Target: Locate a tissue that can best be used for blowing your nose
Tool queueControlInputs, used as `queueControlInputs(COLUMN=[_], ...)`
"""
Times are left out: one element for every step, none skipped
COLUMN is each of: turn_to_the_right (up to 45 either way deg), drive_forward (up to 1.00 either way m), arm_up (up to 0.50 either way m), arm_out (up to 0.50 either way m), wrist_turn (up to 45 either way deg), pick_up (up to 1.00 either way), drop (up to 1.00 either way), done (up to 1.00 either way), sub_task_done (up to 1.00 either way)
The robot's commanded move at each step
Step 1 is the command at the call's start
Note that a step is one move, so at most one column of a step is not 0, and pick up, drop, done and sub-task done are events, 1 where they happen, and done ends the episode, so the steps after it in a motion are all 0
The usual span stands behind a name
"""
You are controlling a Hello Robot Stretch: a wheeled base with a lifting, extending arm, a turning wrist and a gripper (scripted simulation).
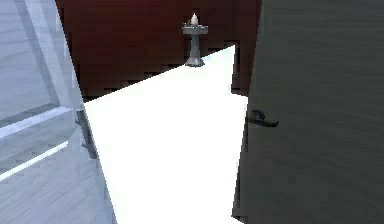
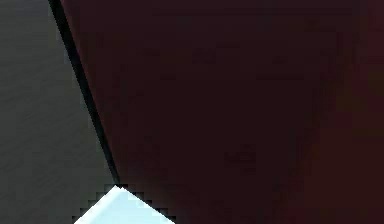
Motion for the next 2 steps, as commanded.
queueControlInputs(turn_to_the_right=[-12.0, 0.0], drive_forward=[0.00, 0.20], arm_up=[0.00, 0.00], arm_out=[0.00, 0.00], wrist_turn=[0.0, 0.0], pick_up=[0.00, 0.00], drop=[0.00, 0.00], done=[0.00, 0.00], sub_task_done=[0.00, 0.00])
